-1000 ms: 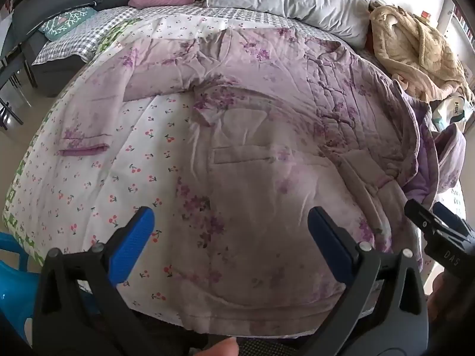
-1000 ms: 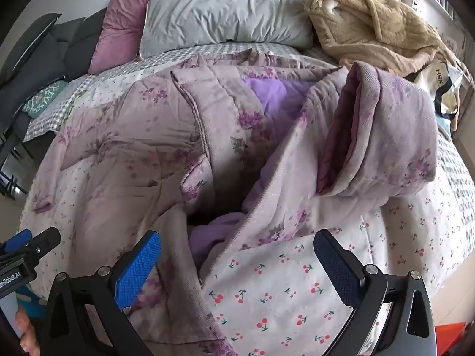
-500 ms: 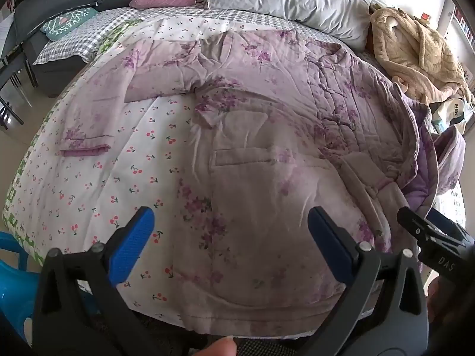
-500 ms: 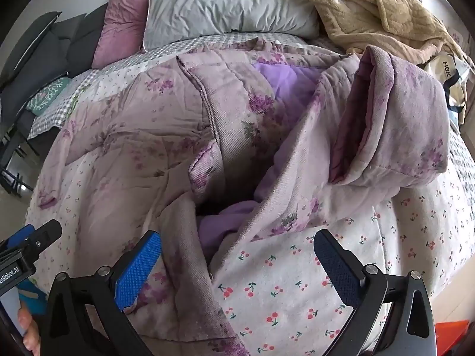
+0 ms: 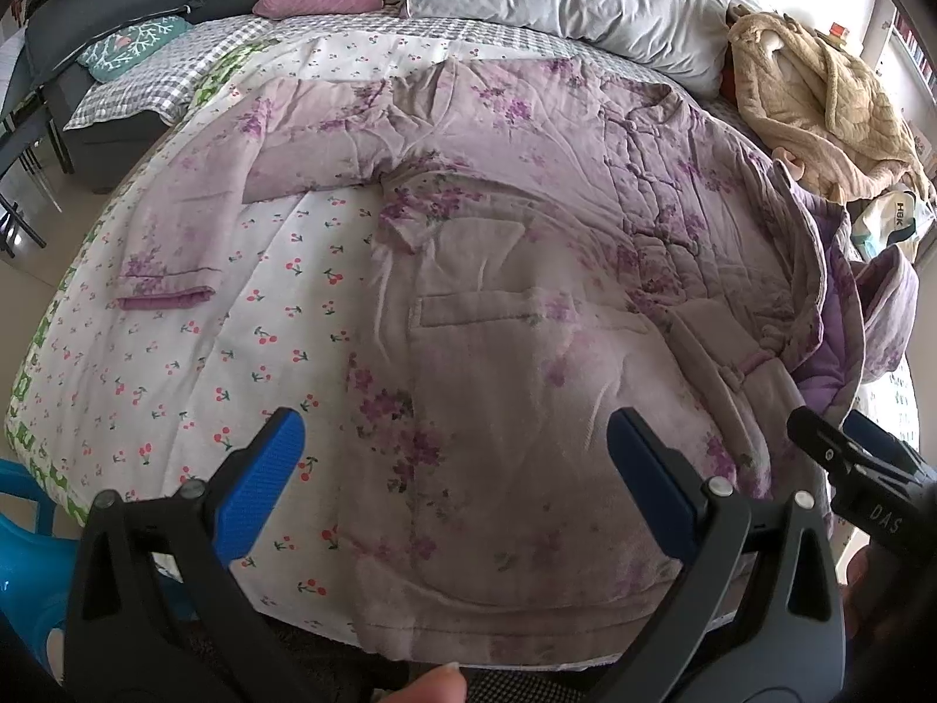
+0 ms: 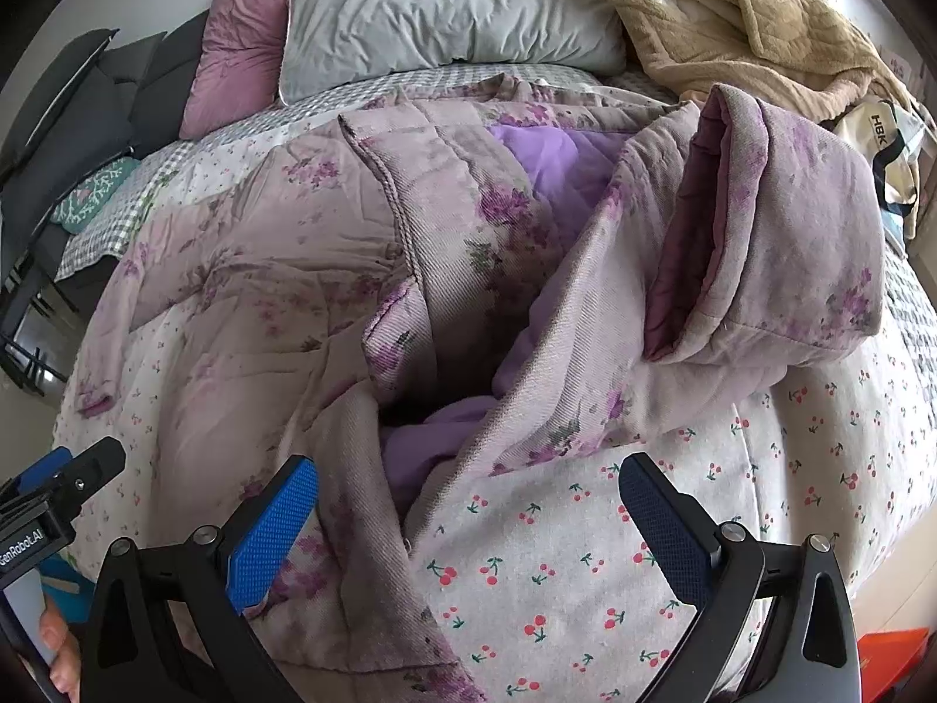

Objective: Fold large clothes

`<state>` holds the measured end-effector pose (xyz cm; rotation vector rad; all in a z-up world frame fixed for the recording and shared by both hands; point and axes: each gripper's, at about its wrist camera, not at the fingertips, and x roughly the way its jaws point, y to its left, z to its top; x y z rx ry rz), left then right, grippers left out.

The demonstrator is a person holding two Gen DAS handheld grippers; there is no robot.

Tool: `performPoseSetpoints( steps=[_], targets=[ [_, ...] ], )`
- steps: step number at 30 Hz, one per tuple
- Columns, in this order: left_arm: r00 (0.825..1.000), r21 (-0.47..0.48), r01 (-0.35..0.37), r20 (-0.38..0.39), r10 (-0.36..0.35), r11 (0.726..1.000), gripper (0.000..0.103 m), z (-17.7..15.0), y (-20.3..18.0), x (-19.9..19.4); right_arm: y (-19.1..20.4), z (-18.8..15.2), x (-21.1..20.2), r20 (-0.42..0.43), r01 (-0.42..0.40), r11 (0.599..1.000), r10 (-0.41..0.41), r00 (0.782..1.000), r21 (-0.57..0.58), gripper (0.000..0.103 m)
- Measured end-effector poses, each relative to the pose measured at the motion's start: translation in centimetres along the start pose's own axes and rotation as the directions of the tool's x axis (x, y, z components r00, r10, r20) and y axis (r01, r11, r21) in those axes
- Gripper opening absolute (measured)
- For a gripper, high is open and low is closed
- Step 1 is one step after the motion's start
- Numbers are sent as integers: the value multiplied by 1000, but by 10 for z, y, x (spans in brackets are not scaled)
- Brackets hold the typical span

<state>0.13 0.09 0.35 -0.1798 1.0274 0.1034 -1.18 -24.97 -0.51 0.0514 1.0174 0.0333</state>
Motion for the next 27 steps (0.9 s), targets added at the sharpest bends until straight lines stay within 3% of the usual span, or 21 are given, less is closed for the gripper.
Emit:
performPoseSetpoints(
  steps=[27],
  targets=[
    [1000, 0, -1, 1, 1, 1000, 103, -2, -2, 2, -6, 2, -5, -3, -6, 1000, 6, 1000, 17, 103]
  ],
)
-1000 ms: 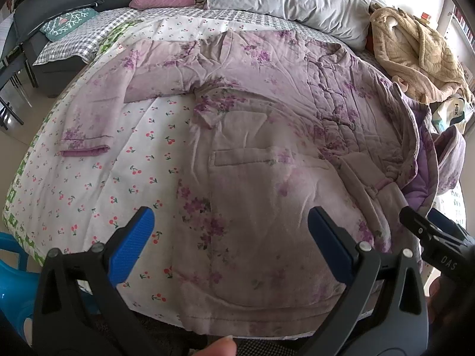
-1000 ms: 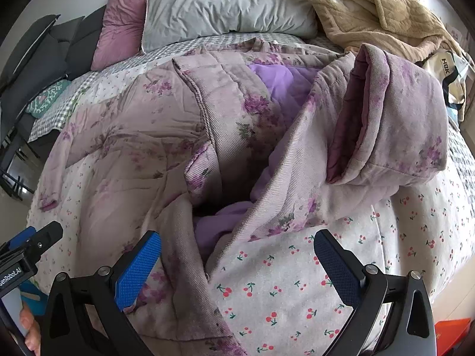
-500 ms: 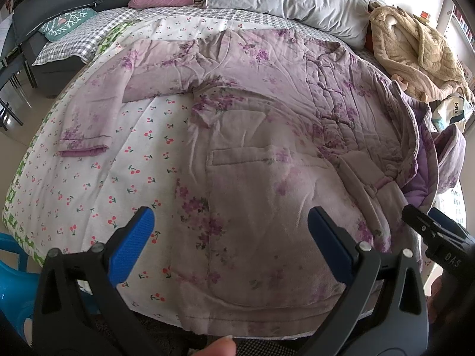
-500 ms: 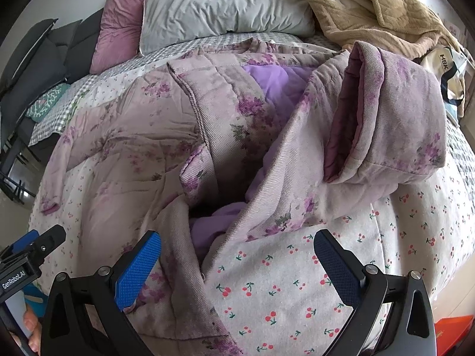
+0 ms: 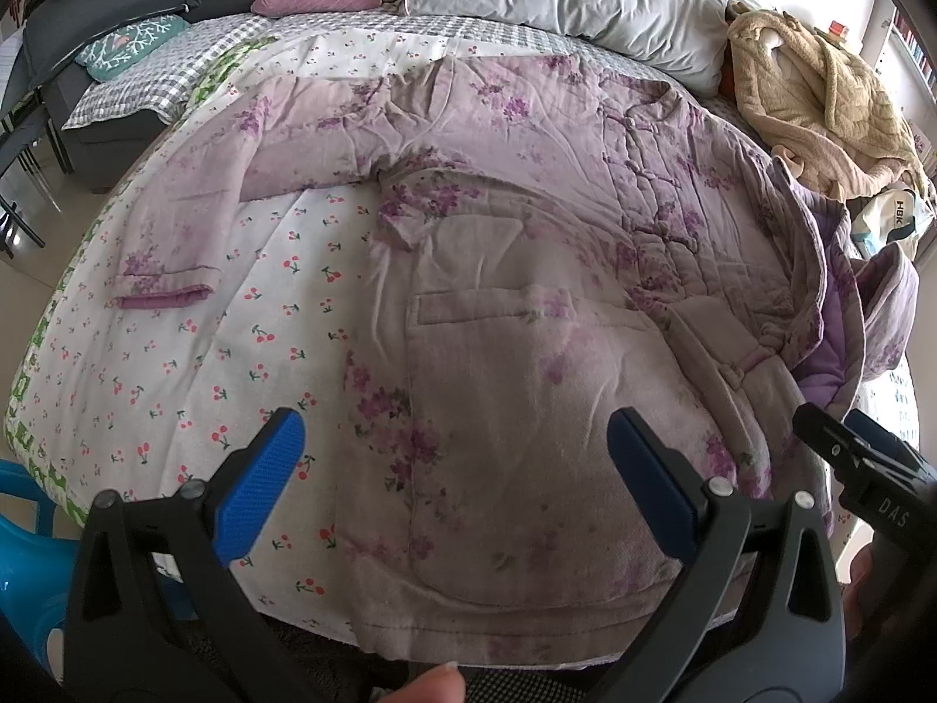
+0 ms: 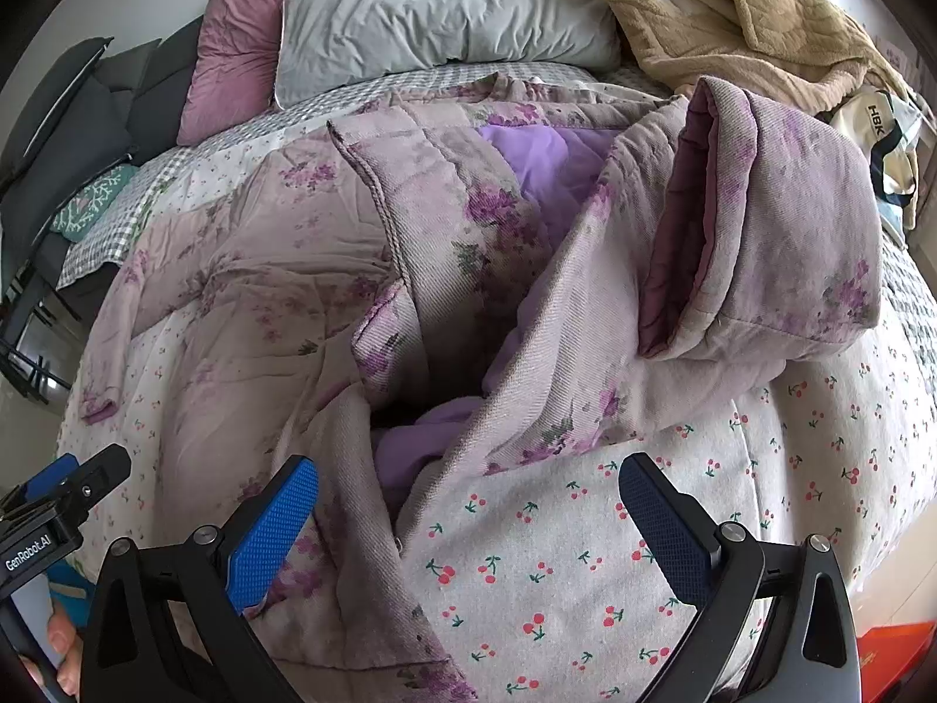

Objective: Fold large clothes

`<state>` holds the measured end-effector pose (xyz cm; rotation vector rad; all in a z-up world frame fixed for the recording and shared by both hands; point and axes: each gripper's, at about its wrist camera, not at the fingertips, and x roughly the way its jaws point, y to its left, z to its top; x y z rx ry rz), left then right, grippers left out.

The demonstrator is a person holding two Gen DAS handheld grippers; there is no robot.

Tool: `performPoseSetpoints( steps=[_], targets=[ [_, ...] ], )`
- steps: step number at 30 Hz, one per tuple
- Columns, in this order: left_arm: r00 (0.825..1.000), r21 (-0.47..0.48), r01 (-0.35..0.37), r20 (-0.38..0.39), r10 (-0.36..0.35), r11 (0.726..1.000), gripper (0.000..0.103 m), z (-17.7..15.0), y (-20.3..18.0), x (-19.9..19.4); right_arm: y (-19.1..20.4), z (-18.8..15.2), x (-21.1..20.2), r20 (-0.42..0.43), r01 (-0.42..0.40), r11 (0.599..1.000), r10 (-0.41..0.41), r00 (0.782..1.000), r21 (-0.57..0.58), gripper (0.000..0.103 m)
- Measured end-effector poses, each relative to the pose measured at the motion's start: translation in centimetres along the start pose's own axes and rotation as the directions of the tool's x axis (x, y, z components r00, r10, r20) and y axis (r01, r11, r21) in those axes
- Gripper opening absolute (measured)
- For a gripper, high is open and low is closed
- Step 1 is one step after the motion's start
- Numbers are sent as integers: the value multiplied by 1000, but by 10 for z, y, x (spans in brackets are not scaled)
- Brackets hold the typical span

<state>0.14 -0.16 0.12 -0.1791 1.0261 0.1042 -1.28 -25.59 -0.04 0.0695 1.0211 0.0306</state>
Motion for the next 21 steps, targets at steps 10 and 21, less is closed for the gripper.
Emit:
performPoseSetpoints(
  steps=[10, 21],
  targets=[
    [1000, 0, 0, 0, 0, 1000, 103, -1, 0, 1, -3, 0, -1, 3, -2, 1000, 2, 1000, 10, 103],
    [1000, -1, 2, -3, -2, 1000, 103, -2, 2, 2, -6, 2, -3, 4, -7, 1000, 7, 1000, 14, 103]
  ],
)
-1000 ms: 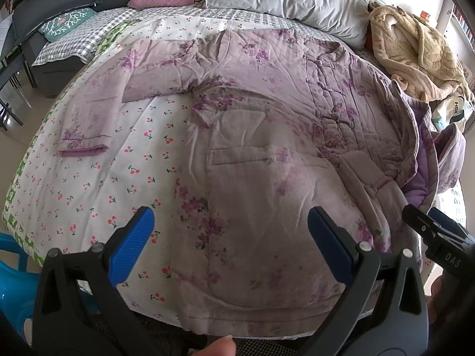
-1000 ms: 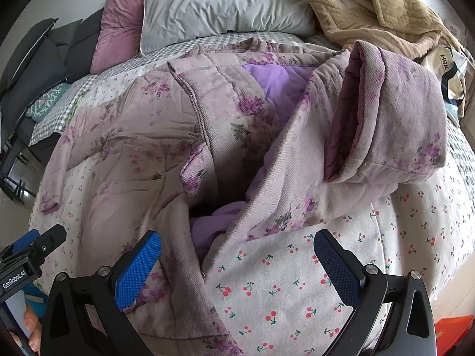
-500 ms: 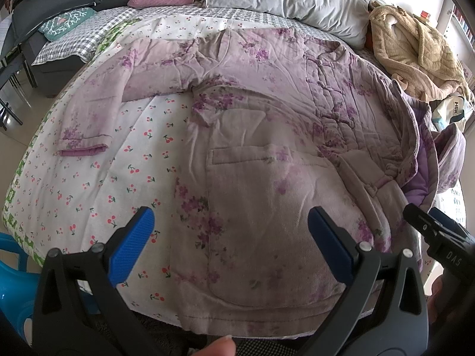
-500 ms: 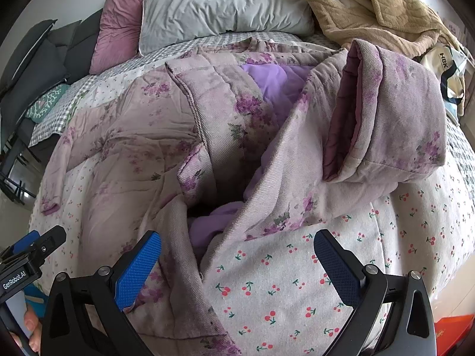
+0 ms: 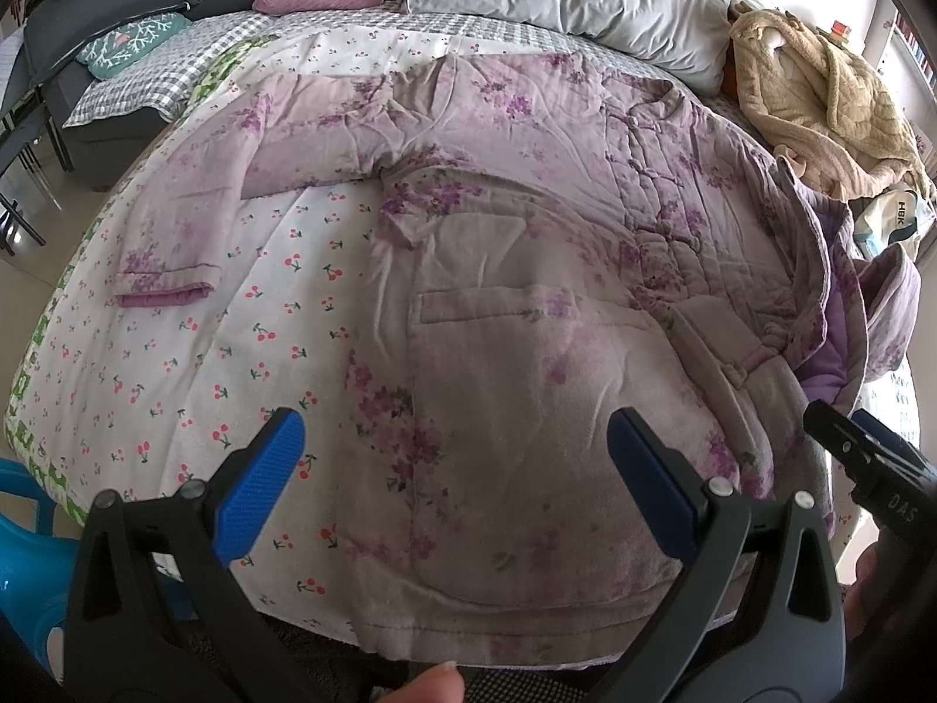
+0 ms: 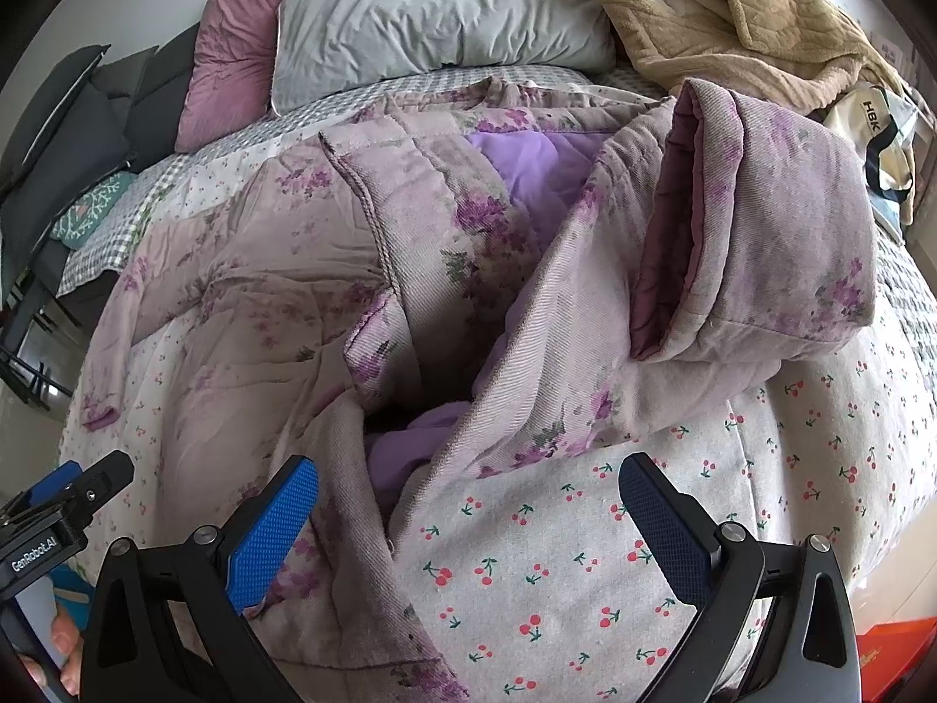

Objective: Fold large clothes

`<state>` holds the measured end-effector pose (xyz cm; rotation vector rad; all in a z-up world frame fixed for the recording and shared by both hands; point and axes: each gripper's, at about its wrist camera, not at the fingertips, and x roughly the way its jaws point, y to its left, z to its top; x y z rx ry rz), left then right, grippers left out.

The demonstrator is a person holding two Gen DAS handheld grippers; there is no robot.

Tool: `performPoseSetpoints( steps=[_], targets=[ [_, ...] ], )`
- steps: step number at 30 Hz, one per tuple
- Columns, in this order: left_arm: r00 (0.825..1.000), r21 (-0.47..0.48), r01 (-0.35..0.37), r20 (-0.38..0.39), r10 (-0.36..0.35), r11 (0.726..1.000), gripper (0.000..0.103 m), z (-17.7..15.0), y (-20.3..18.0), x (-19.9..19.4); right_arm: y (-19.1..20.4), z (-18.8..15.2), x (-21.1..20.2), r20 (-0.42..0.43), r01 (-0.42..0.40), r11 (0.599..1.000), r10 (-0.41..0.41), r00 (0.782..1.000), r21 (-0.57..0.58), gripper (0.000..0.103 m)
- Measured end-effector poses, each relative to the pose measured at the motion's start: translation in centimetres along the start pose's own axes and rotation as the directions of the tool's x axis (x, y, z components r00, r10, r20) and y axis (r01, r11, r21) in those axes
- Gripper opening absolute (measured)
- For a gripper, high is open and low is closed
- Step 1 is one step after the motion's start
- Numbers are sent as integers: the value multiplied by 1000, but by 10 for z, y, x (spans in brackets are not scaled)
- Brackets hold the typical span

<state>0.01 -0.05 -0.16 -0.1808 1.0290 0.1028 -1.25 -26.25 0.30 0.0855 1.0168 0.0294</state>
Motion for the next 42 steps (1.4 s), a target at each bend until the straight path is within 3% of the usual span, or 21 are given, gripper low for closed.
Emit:
performPoseSetpoints(
  steps=[14, 22, 26, 32, 37, 42],
  targets=[
    [999, -52, -43, 21, 44, 998, 103, 16, 22, 1, -6, 12, -14, 33, -15, 1000, 15, 999, -2, 103],
    [995, -124, -60, 75, 70, 991, 103, 41, 44, -2, -22, 37, -41, 125, -61, 997, 55, 991, 43, 103],
    [993, -126, -48, 98, 60, 991, 103, 58, 58, 0, -29, 57, -49, 170, -39, 999, 33, 985, 31, 103],
    [995, -146, -1, 101, 16, 989, 103, 80, 77, 7, -74, 86, -54, 173, -27, 994, 8, 985, 109, 103],
    [997, -163, -27, 69, 39, 986, 103, 89, 85, 23, -111, 110, -42, 97, -103, 977, 86, 992, 189, 103],
    [999, -154, -28, 26, 32, 988, 103, 89, 81, 35, -137, 137, -28, 77, -4, 974, -14, 997, 228, 103]
  ],
)
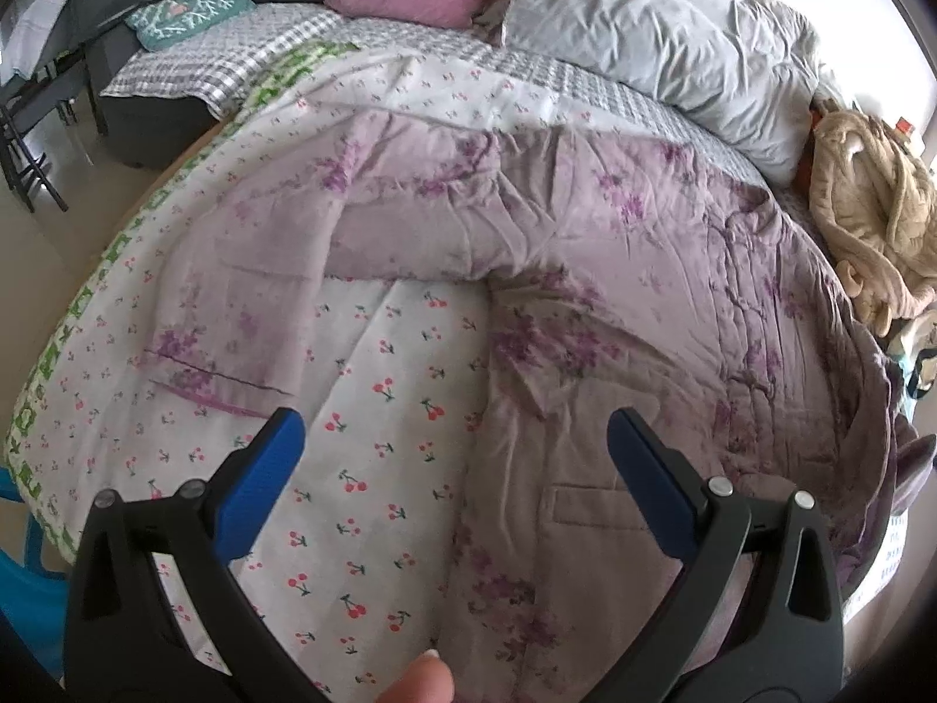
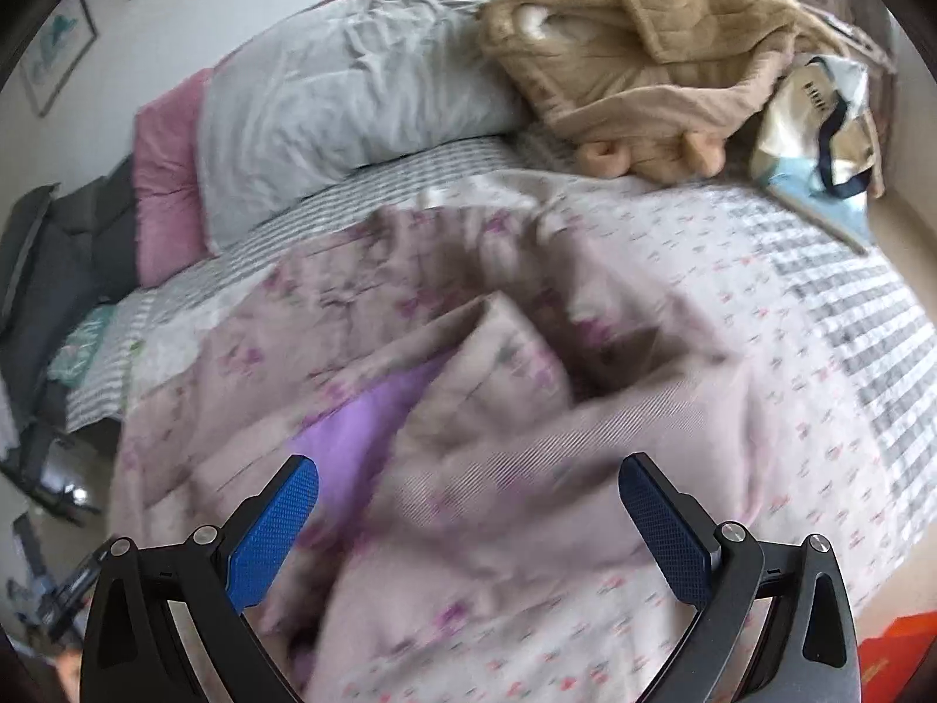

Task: Fold large clothes
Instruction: 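Grasp the jacket's folded sleeve cuff with the right gripper and lift it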

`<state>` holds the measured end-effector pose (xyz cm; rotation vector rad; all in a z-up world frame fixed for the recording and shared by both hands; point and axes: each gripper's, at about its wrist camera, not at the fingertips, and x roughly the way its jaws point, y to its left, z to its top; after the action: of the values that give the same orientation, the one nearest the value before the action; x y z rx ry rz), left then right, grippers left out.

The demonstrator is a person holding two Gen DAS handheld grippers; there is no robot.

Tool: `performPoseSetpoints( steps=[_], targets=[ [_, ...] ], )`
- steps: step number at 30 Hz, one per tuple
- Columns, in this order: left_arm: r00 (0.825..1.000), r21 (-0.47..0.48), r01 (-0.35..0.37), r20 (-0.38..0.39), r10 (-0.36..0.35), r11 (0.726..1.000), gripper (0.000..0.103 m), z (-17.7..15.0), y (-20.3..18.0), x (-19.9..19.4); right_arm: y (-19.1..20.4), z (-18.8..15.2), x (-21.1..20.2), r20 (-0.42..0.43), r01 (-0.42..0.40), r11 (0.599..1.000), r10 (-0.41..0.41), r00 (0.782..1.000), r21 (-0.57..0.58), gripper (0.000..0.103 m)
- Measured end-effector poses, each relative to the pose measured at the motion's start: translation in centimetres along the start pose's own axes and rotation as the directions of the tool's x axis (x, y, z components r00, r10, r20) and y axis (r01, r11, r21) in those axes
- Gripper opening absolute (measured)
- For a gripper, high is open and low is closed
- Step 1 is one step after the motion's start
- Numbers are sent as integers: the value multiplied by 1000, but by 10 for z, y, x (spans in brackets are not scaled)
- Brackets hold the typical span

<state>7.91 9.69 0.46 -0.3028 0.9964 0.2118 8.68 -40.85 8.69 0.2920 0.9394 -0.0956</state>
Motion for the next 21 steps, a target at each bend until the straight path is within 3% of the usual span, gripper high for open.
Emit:
performPoseSetpoints(
  steps=[8, 12, 15, 16, 18, 19, 20, 21],
  targets=[
    [996, 68, 27, -83, -21, 997, 103, -18, -11, 14, -25, -2, 20, -99, -14, 998, 20, 995, 69, 102],
    [996, 95, 30, -91, -21, 995, 103, -24, -20, 15, -40, -14, 51, -201, -26, 989, 56, 978, 149, 102],
    [995, 100, 37, -101, -27, 994, 103, -29, -22, 15, -56, -35, 72, -285, -82, 969, 148, 947, 232, 99],
    [995, 103, 37, -101, -26, 994, 103, -30, -22, 15, -63, -44, 78, -301, -109, 959, 189, 935, 263, 93],
    [994, 114, 38, -102, -27, 993, 103, -33, -25, 15, -76, -58, 85, -318, -134, 947, 228, 920, 291, 66],
    [994, 123, 41, -104, -28, 992, 103, -34, -26, 15, -84, -65, 86, -319, -148, 940, 248, 915, 307, 39],
    [994, 128, 44, -106, -30, 991, 103, -35, -27, 15, -92, -68, 86, -316, -155, 934, 260, 912, 321, 21],
    [993, 133, 48, -113, -33, 990, 103, -36, -29, 16, -102, -71, 81, -303, -162, 929, 268, 915, 333, 16]
  ],
)
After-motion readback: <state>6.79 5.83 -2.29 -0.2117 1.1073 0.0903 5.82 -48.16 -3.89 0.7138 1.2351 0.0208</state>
